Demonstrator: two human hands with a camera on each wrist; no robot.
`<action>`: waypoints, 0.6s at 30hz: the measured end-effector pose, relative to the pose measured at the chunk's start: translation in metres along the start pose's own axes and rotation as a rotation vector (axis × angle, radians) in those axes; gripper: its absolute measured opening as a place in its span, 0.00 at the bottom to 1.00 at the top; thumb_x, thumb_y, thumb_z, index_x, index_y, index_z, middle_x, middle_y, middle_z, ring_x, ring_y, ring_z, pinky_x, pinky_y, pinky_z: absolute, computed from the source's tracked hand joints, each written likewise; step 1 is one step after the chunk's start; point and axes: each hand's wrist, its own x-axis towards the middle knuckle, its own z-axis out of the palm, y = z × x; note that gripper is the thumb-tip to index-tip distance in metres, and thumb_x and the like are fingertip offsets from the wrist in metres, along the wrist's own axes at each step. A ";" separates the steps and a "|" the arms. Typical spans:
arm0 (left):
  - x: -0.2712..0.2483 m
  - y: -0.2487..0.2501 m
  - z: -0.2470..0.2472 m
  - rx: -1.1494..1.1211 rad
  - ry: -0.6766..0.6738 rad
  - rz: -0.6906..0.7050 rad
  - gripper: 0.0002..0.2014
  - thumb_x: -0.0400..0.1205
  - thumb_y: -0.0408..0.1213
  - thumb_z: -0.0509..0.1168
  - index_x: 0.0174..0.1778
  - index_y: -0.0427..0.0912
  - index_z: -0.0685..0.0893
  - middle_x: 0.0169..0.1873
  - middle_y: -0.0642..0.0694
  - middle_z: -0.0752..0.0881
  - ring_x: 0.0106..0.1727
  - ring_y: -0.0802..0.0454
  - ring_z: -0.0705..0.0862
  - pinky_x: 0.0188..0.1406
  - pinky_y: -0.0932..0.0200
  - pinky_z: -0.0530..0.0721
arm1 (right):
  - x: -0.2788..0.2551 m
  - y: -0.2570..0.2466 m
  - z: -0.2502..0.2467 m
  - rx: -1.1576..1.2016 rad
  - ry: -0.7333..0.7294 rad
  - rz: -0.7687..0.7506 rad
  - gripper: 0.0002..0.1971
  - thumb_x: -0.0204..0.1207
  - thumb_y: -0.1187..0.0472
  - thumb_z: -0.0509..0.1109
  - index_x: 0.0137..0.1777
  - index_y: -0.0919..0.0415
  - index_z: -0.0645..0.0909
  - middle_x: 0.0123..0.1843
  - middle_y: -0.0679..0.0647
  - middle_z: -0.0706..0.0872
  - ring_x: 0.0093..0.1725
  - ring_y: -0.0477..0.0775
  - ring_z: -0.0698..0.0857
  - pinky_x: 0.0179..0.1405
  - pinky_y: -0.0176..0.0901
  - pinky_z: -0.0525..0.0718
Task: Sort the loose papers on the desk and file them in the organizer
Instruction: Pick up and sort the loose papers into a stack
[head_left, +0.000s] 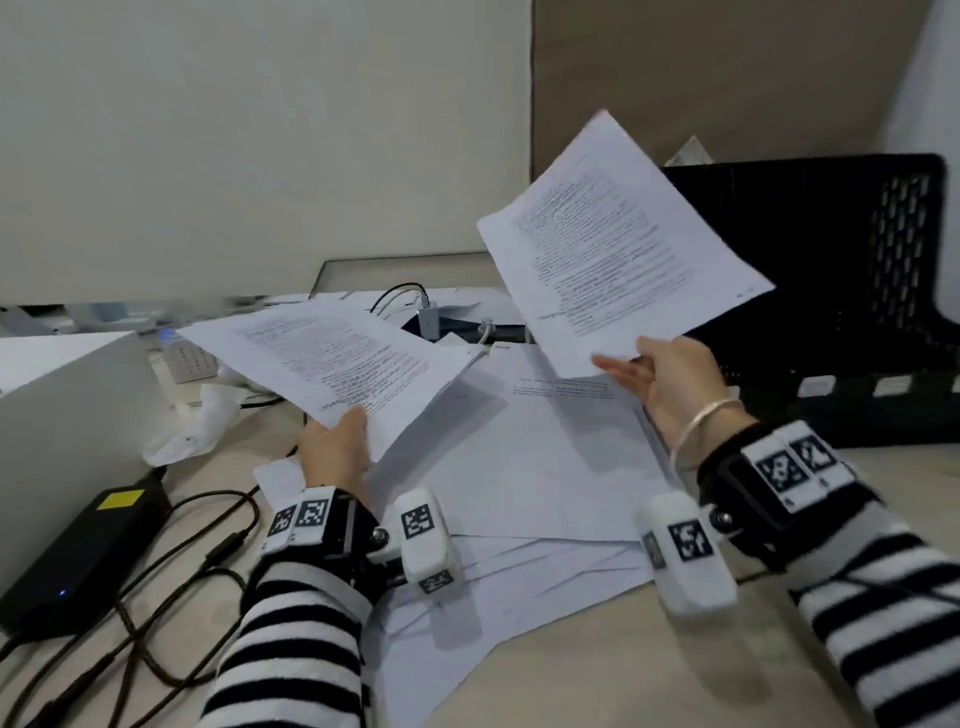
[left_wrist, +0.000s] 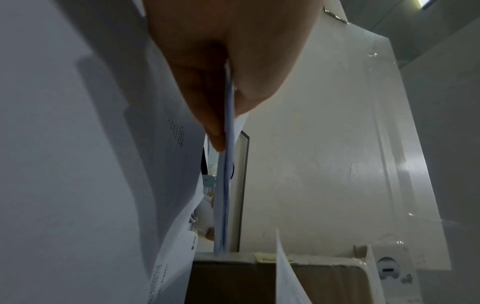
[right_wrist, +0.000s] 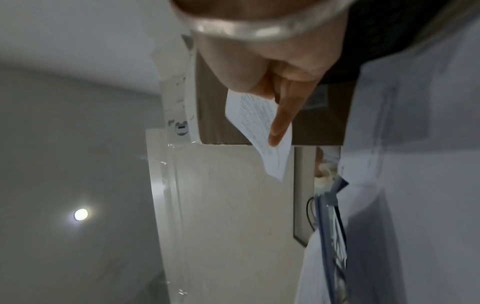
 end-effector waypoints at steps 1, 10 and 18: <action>-0.001 -0.001 0.002 0.072 -0.055 0.004 0.11 0.77 0.34 0.60 0.50 0.46 0.85 0.45 0.48 0.88 0.44 0.47 0.86 0.45 0.53 0.84 | -0.007 0.005 0.000 0.061 -0.020 0.046 0.14 0.85 0.72 0.53 0.37 0.60 0.64 0.22 0.51 0.71 0.27 0.53 0.90 0.24 0.32 0.85; -0.027 0.006 0.031 0.343 -0.416 -0.061 0.27 0.87 0.60 0.49 0.69 0.45 0.78 0.62 0.46 0.83 0.58 0.47 0.81 0.54 0.62 0.78 | -0.026 0.041 0.005 0.157 -0.221 0.320 0.07 0.87 0.64 0.57 0.51 0.67 0.73 0.32 0.43 0.47 0.44 0.63 0.92 0.32 0.37 0.89; -0.048 0.008 0.039 0.099 -0.522 -0.135 0.11 0.83 0.39 0.68 0.60 0.42 0.85 0.54 0.43 0.91 0.51 0.46 0.91 0.50 0.43 0.89 | -0.037 0.047 0.004 0.014 -0.362 0.413 0.13 0.86 0.64 0.58 0.61 0.75 0.76 0.60 0.75 0.84 0.41 0.59 0.93 0.27 0.34 0.87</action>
